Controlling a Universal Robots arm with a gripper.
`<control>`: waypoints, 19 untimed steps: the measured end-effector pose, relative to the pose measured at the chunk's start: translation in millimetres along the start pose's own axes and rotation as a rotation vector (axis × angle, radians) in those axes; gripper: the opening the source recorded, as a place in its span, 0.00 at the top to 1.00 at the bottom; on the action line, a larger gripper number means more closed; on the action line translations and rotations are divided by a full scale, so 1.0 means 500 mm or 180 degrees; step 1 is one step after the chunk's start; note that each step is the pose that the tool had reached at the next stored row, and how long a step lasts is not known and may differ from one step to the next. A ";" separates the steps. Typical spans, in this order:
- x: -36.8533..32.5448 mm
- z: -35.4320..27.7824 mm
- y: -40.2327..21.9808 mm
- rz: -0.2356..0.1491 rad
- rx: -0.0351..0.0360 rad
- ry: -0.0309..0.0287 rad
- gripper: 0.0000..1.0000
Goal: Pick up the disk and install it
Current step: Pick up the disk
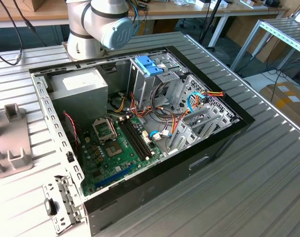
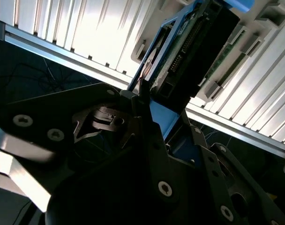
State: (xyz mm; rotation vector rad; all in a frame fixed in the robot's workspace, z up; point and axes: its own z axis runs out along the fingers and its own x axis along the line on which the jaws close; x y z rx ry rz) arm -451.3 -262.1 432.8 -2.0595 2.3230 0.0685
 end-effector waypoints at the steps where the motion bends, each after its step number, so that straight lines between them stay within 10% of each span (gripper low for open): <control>1: 0.000 -0.002 0.000 0.0000 0.0000 0.0000 0.63; 19: -0.003 -0.047 0.000 0.0000 -0.0001 -0.0004 0.63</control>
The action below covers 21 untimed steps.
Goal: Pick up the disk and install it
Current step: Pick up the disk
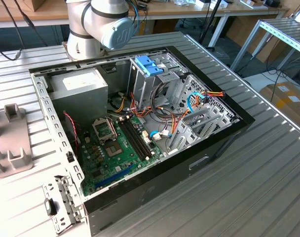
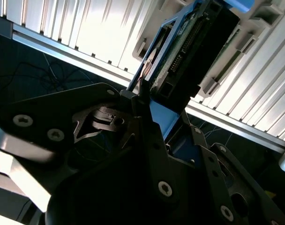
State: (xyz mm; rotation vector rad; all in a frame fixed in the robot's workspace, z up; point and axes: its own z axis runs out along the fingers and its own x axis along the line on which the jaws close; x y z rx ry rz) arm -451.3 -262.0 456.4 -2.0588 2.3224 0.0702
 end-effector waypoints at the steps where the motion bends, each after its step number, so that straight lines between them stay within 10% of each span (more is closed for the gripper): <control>1: 0.000 -0.004 0.000 0.0000 0.0000 0.0000 0.63; 21: -0.003 -0.050 0.000 0.0000 -0.0001 -0.0004 0.63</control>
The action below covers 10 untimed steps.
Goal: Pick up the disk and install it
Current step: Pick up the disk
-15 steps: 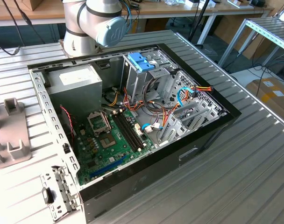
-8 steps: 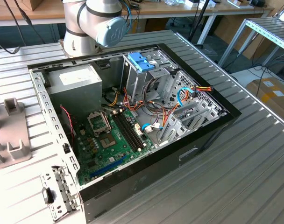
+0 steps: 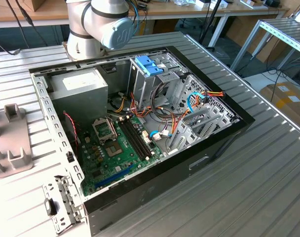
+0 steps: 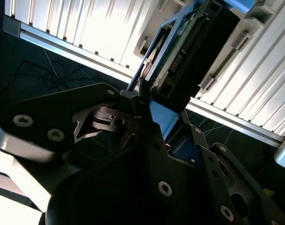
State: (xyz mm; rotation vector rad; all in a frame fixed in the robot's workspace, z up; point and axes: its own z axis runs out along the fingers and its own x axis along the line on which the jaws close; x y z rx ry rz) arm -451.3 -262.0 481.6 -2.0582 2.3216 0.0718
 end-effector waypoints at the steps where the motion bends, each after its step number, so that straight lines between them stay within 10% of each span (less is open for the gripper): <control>1: 0.000 -0.002 0.000 0.0000 0.0000 0.0000 0.63; 10: -0.002 -0.026 0.000 0.0000 0.0000 -0.0002 0.63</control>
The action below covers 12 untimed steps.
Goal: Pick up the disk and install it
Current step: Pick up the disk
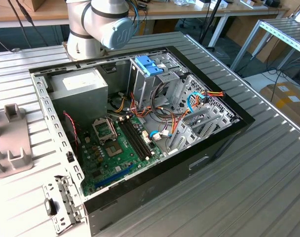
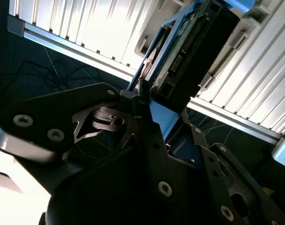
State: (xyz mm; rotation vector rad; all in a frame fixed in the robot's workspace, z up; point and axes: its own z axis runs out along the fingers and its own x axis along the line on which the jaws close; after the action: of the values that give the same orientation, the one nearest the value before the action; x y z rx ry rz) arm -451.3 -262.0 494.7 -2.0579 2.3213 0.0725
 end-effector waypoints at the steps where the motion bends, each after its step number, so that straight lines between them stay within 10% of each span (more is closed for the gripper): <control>1: 0.000 -0.004 0.000 0.0000 0.0000 0.0000 0.63; 12: -0.002 -0.025 0.000 -0.0001 0.0000 -0.0003 0.63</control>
State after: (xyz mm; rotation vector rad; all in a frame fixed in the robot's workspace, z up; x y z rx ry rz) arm -451.3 -261.7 507.1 -2.0576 2.3206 0.0733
